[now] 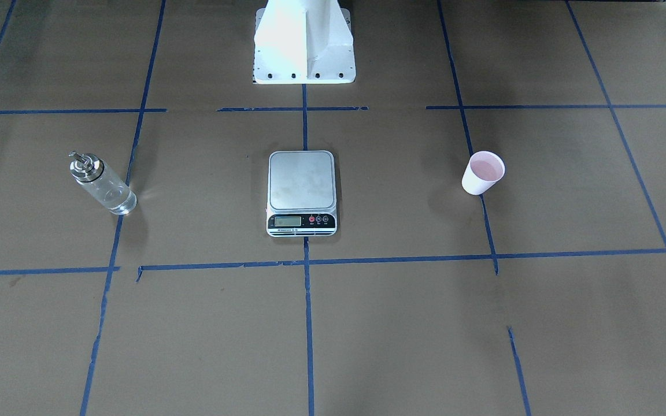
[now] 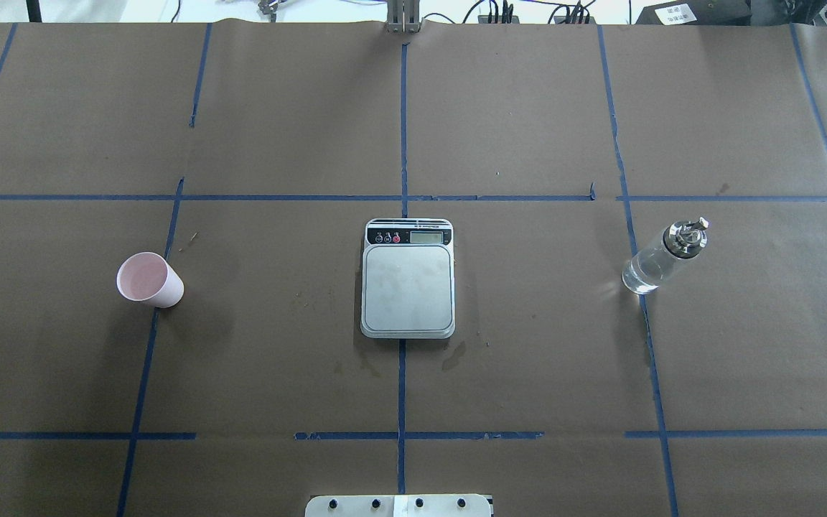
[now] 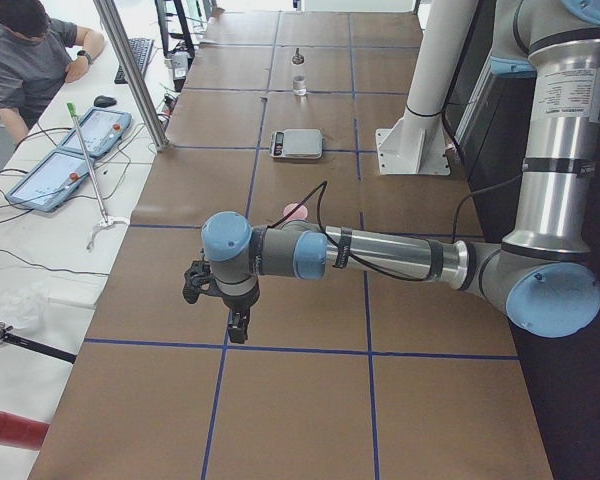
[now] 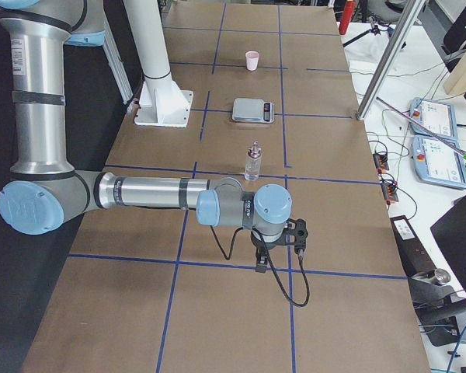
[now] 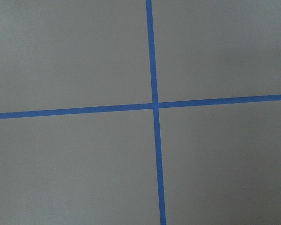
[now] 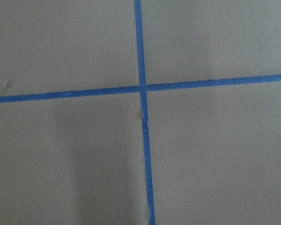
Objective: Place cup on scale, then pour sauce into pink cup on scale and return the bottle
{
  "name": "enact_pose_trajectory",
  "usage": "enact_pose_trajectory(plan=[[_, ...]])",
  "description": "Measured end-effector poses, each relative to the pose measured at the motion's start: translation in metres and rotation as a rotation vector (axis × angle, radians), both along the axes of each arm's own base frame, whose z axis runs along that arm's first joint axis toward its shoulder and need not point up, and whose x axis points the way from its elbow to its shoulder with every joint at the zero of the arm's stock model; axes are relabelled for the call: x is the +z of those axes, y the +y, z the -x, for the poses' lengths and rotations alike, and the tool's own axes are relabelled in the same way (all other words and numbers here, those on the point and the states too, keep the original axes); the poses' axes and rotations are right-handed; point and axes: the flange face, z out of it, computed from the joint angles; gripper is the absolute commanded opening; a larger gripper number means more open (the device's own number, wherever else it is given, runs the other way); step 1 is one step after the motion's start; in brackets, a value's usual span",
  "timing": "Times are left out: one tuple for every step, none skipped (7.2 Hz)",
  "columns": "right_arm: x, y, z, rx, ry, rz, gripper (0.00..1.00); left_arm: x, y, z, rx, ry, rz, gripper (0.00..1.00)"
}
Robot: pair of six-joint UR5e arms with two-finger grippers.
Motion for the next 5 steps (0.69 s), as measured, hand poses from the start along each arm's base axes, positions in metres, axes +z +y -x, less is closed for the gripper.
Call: enact_pose_trajectory(plan=[[0.001,0.001,0.000,-0.001,0.000,0.000,1.00,0.000,0.000,0.000,0.000,0.000,0.000,1.00],[0.001,0.001,0.000,-0.001,0.000,0.000,1.00,-0.001,-0.001,0.000,0.000,0.000,-0.003,1.00],[0.001,0.001,0.000,-0.001,0.000,0.000,1.00,-0.005,-0.002,0.000,0.000,0.000,-0.010,1.00],[0.000,0.000,0.000,0.000,-0.001,-0.001,1.00,-0.012,-0.005,-0.001,0.001,-0.001,-0.028,1.00],[-0.002,-0.001,0.000,0.000,-0.002,-0.004,1.00,-0.025,-0.008,-0.002,0.002,-0.001,-0.064,1.00]])
